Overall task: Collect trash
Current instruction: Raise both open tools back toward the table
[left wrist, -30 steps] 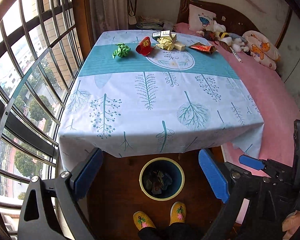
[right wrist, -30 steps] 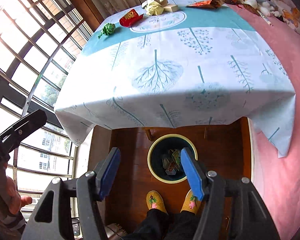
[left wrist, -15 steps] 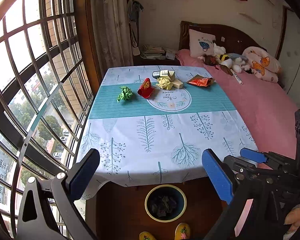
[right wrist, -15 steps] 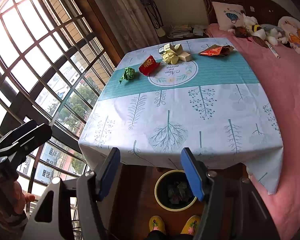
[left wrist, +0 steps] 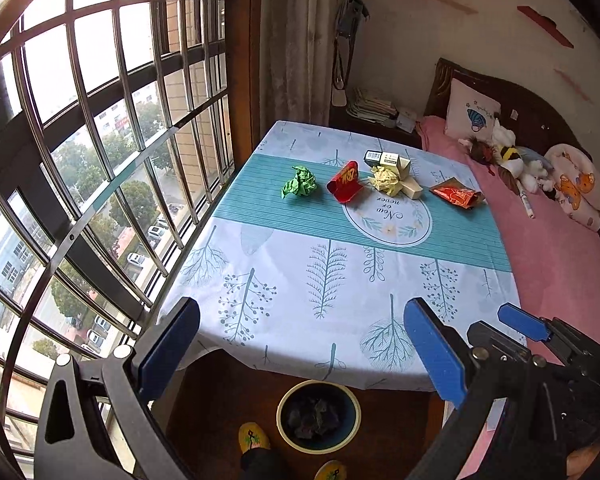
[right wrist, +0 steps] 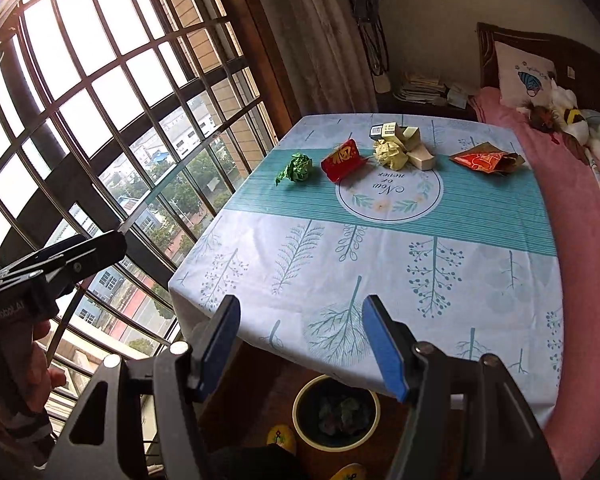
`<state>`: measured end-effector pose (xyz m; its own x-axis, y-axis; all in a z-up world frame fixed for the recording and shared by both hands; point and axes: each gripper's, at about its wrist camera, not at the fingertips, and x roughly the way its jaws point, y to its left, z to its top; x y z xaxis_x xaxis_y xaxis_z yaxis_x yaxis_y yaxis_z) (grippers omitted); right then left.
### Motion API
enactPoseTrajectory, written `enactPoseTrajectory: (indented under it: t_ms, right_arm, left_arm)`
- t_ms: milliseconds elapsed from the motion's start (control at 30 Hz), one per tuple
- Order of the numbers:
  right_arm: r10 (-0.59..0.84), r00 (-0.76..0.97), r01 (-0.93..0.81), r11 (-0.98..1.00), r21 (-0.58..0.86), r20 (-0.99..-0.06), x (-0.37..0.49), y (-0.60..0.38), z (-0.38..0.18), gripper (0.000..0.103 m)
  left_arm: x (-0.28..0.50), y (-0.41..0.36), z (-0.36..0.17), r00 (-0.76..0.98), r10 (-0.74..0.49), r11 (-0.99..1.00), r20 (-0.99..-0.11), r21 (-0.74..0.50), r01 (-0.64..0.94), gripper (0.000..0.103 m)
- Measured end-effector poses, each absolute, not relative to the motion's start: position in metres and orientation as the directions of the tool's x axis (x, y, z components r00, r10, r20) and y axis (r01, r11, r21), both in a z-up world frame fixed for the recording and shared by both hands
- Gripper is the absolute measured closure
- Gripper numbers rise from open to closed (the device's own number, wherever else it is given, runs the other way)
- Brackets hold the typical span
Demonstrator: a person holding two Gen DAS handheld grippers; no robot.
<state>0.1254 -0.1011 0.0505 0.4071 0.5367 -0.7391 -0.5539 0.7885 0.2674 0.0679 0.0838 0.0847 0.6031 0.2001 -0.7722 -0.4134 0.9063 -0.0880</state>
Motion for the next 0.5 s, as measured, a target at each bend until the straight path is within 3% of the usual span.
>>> enactPoseTrajectory:
  t_ms: [233, 500]
  right_arm:
    - [0.527, 0.405, -0.55, 0.793, 0.261, -0.747, 0.156, -0.08, 0.044, 0.04]
    - [0.462, 0.416, -0.458, 0.85, 0.259, -0.783, 0.225, -0.043, 0.028, 0.04]
  left_arm:
    - [0.103, 0.124, 0.061, 0.569, 0.12, 0.885, -0.814, -0.172, -0.433, 0.021]
    - [0.196, 0.166, 0.04, 0.562, 0.068, 0.929, -0.824, -0.154, -0.337, 0.022]
